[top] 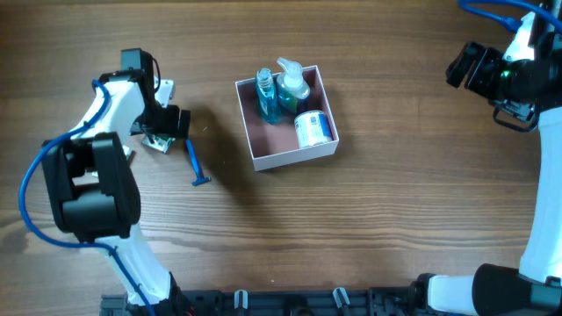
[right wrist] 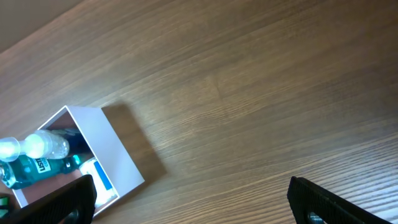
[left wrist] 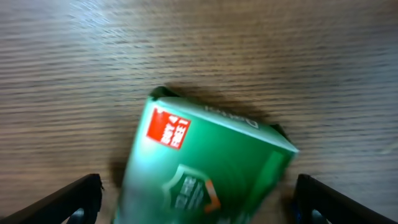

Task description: Pack container

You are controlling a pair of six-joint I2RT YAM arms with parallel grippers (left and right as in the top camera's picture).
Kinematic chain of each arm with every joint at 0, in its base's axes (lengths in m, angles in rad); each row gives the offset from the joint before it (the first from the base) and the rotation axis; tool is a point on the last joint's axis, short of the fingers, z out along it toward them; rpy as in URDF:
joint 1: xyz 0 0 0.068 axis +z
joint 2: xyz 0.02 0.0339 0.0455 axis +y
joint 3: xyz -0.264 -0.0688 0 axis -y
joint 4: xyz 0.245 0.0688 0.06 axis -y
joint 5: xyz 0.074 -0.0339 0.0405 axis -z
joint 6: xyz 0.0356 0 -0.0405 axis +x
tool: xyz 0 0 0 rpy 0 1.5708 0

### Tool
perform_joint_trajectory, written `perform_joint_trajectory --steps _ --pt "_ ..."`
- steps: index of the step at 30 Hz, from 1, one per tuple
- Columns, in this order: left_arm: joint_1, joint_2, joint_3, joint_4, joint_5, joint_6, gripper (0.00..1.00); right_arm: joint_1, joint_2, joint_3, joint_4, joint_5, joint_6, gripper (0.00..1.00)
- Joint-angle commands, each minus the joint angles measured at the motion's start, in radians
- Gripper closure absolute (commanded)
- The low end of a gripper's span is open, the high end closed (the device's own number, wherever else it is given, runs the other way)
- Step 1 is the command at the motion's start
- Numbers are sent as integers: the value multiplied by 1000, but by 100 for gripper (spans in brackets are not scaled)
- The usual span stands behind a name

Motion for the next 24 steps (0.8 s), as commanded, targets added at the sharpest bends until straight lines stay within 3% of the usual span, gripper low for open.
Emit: perform_joint_trajectory --steps 1,5,8,17,24 --pt "2 23 10 -4 -6 30 2 0 8 -3 0 -15 -20 0" --pt "2 23 10 -31 9 27 13 0 8 -3 0 -15 -20 0" --pt "2 23 7 -52 13 27 34 0 8 -3 0 -15 -20 0" --pt "2 23 7 -89 14 22 59 0 8 -3 -4 -16 -20 0" --pt "-3 16 21 -78 13 -14 89 0 8 -3 -5 -16 -20 0"
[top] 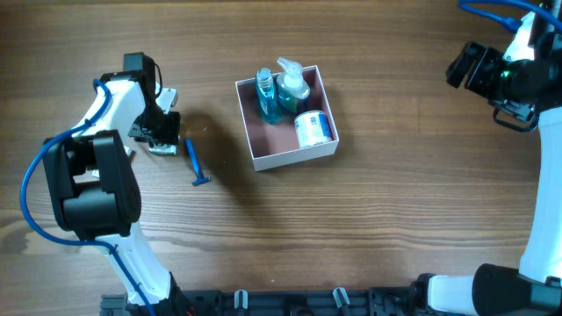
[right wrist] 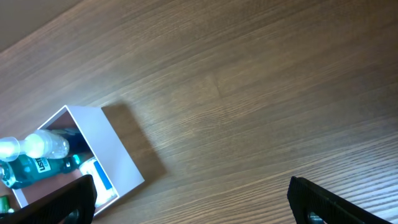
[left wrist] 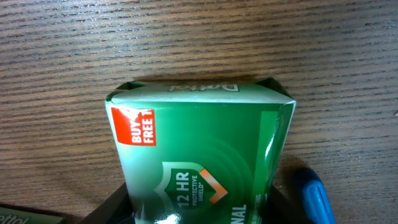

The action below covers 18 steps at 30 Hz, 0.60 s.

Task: Pack container
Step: 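Lift the green soap box with the left gripper toward the box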

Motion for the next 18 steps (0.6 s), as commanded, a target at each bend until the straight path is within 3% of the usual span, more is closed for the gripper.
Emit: perform_joint_trajectory --steps 1,8,13,18 --pt "-5 -2 26 -2 12 -58 90 0 8 -3 -3 -16 -20 0" --pt "-64 -120 160 -129 29 -197 96 0 8 -3 -3 -16 -20 0" --pt "-159 -259 188 -166 136 -449 96 0 8 -3 -3 -16 -20 0" --pt "-297 -328 188 -162 207 -627 96 0 8 -3 -4 -16 -20 0"
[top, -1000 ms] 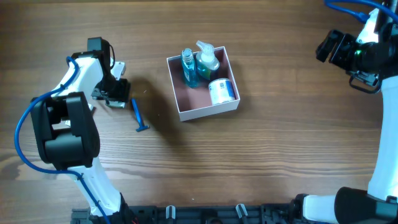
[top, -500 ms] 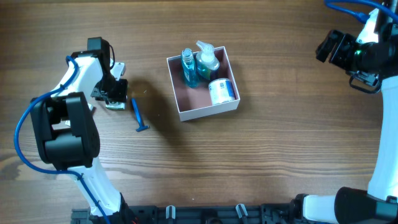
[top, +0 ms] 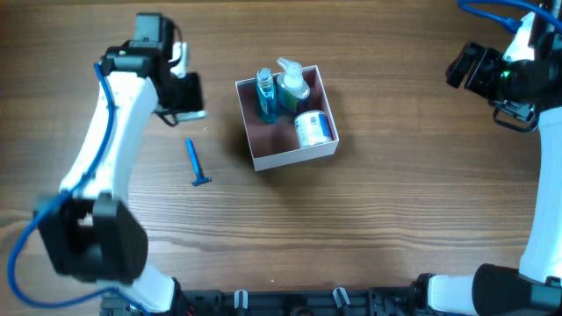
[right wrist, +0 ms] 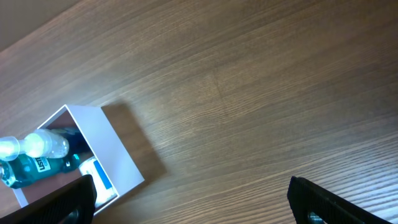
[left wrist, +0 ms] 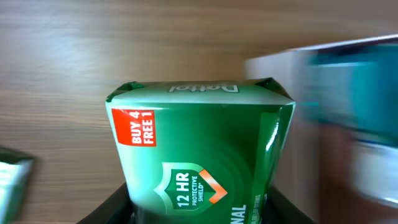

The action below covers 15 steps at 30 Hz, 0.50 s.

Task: Pack container
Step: 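Lift the green soap box with the left gripper toward the box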

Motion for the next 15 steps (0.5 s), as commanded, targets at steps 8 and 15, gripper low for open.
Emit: perform_joint_trajectory --steps 8,15 --pt "-287 -26 8 21 90 -319 96 0 8 -3 -2 -15 -19 0" --pt "-321 8 -3 47 31 -349 96 0 8 -3 -6 -16 -19 0"
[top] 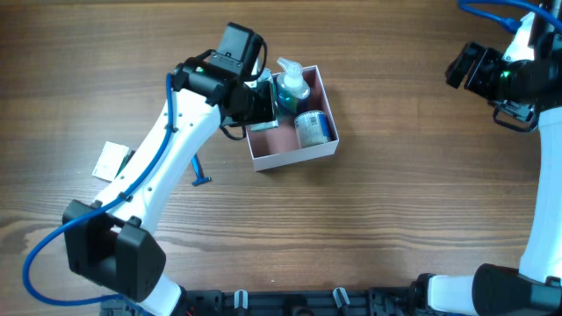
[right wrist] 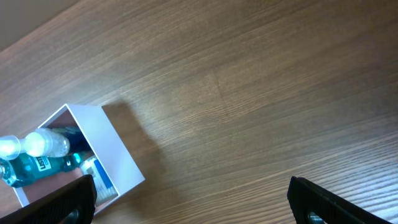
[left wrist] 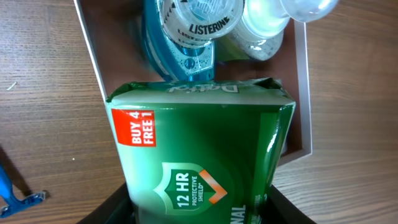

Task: Pack container
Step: 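Lift the green soap box with the left gripper toward the box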

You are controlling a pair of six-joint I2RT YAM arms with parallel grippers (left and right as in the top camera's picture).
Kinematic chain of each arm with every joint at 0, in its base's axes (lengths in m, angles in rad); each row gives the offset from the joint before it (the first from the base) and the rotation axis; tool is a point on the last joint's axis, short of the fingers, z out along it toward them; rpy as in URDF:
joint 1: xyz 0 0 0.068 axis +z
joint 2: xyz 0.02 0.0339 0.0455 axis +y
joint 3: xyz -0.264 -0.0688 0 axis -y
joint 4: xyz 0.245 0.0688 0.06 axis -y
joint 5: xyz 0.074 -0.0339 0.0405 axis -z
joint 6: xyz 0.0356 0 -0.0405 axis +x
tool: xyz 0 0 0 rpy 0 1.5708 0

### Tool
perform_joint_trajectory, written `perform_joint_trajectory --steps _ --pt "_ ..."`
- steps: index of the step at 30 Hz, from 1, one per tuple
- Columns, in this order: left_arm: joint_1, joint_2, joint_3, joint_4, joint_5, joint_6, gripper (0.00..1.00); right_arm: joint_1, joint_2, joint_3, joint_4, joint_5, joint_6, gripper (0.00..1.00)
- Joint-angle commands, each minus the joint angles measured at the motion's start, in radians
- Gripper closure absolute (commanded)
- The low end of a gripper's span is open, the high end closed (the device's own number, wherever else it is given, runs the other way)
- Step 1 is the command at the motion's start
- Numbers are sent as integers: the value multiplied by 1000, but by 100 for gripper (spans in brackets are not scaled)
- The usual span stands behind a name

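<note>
My left gripper (left wrist: 199, 210) is shut on a green soap box (left wrist: 200, 155) and holds it over the left part of the white container (left wrist: 92, 59). The container's floor is pink. Inside stand a blue Listerine bottle (left wrist: 186, 28) and a clear pump bottle (left wrist: 264, 25). Overhead, the left gripper (top: 257, 101) covers the container's (top: 299, 156) left side, beside the pump bottle (top: 294, 83) and a white tub (top: 313, 129). My right gripper (right wrist: 189, 202) stands open, high above the table's right side, holding nothing.
A blue razor (top: 199, 175) lies on the table left of the container, partly under my left arm, and shows as razor (left wrist: 13, 194) in the wrist view. A flat white packet (top: 111, 160) lies further left. The right gripper (top: 479, 68) hangs at the far right.
My left gripper has carried the green soap box from left of the container to above the container's left part. The right arm has not moved.
My left gripper first stood open around the green soap box on the table at the left. Then it was shut on the box beside the razor. After that it held the box nearer the container, and now over it.
</note>
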Motion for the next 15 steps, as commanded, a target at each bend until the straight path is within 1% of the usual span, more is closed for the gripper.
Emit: perform_joint_trajectory --steps 1,12,13,15 --pt "2 38 -11 6 -32 -40 96 0 8 -3 -2 -13 -20 0" --pt "-11 129 -15 0 -24 -40 94 0 8 -3 -2 -12 -20 0" --pt "-13 133 -15 -2 -24 -39 90 0 8 -3 -2 -12 -20 0" --pt "-13 137 -15 -16 -24 -40 77 0 8 -3 -2 -12 -20 0"
